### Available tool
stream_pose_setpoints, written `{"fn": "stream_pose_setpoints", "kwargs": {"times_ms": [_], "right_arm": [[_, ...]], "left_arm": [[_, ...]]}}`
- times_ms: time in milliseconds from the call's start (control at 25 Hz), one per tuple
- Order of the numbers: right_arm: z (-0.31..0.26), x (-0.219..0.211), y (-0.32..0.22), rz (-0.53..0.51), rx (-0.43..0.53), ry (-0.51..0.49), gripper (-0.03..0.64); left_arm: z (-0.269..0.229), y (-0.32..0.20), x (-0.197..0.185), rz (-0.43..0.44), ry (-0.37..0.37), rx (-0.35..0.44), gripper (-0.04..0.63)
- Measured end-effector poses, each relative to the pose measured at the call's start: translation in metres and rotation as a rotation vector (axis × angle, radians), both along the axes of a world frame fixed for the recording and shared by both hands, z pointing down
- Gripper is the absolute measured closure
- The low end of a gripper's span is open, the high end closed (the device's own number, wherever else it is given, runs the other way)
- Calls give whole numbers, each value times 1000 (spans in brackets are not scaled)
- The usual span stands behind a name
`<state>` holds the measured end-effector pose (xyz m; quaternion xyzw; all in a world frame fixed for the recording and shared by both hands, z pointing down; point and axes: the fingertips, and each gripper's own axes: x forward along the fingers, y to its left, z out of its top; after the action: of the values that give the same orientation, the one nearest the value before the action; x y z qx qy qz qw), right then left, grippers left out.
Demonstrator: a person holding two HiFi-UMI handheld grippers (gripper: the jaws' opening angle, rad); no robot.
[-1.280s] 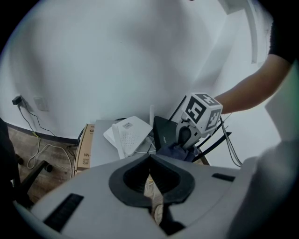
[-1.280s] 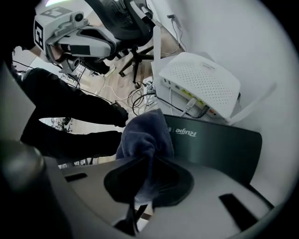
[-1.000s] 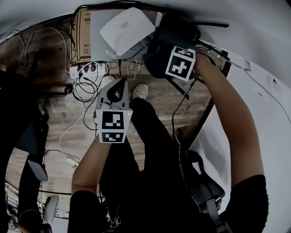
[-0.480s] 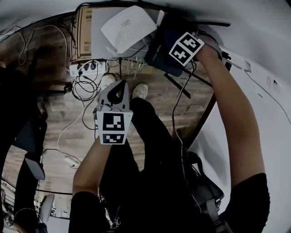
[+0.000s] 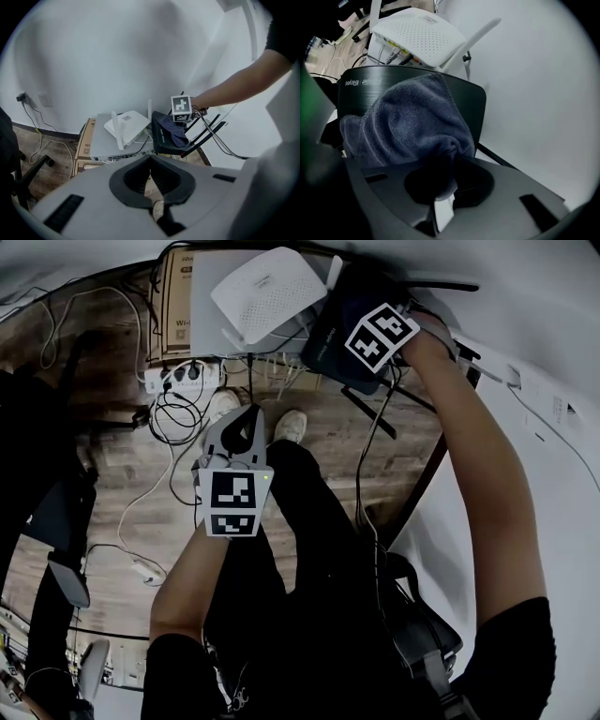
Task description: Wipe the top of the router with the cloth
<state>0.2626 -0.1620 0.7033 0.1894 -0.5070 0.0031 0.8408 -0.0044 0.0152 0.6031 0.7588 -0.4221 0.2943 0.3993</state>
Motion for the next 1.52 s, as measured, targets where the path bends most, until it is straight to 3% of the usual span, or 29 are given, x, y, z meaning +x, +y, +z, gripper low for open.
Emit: {"fn": "stream_pose_setpoints", "kwargs": {"times_ms": [240,400,600,760,960,1240,1520], "right_arm": [[-2,-13,23,41,-53,-20,597],[-4,-36,36,42,-35,-110,597],[-9,-94,61,0,-87,-292,595],[-23,-113,62,14,-44,-338,595],[-94,-128,66,81,72,-478,597],[-277,-161,79,234,414,-946,597],[-453,-164,81,376,769,-1249,597]], "left_arm": [[-3,5,7,11,10,4,592],[-6,6,3,-14,3,5,592],[-11,10,-8,-22,-26,8,592],[-26,13,-11,-28,-32,20,592],[-64,12,-19,-55,-35,51,592],[-176,-15,-22,-176,30,114,592],[-322,-55,-33,-113,6,321,592]]}}
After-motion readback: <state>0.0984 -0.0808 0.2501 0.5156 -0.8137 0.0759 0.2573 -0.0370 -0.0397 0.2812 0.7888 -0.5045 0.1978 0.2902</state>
